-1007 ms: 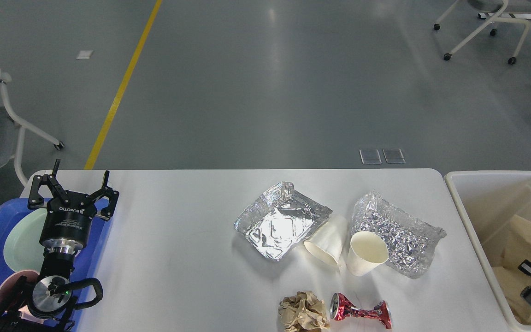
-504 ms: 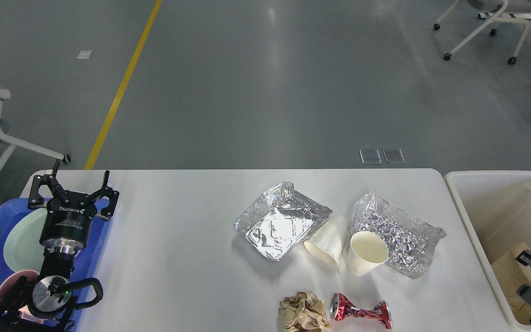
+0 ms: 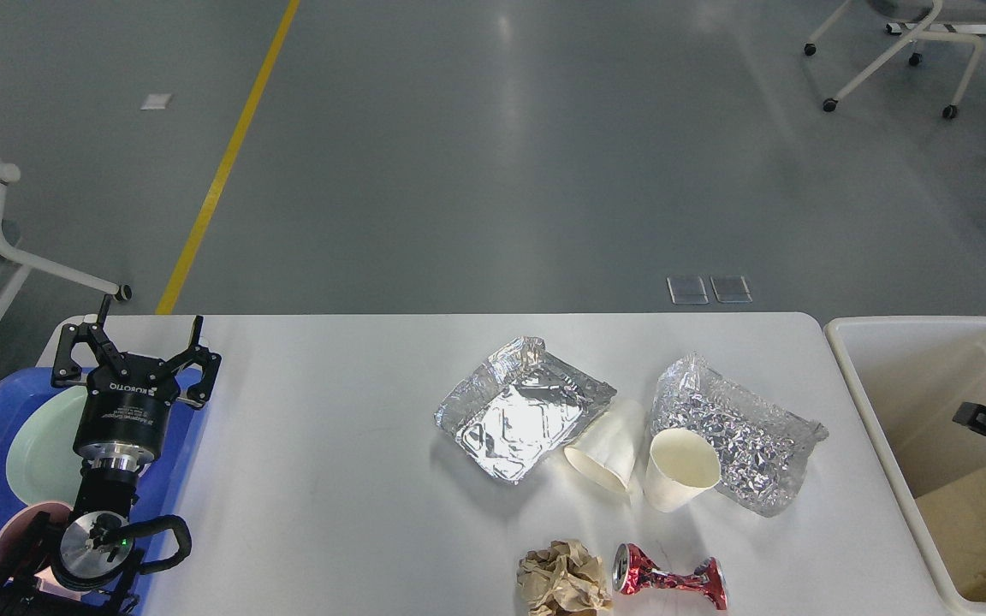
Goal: Tidy desktop
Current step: 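Raise the right gripper out of the bin toward the crinkled foil bag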
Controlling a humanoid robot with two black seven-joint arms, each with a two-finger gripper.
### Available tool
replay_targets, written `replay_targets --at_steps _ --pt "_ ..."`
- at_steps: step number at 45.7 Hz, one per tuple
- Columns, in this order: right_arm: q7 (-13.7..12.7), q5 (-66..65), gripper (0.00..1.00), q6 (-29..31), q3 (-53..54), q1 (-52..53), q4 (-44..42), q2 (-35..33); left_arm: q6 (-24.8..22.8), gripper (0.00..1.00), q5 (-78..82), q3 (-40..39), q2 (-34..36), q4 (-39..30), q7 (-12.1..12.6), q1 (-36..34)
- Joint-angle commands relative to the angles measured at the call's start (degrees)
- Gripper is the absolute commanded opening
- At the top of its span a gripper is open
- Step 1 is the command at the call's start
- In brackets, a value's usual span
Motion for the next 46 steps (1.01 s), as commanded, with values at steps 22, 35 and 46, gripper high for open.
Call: replay_targets --at_steps 22,35,46 --pt "-0.2 -5.9 1.0 39.9 -22.4 46.6 24.0 4.4 0.0 0.96 0.0 0.0 0.0 0.0 0.1 0.0" --pt "-0.2 7.0 1.0 47.8 -33.4 67.7 40.3 12.8 0.0 0.96 0.0 0.0 0.0 0.0 0.1 0.0" --pt "-0.3 8.7 1.0 46.5 -32.9 80.7 58.2 14.2 0.0 0.96 0.0 0.0 0.0 0.0 0.0 0.1"
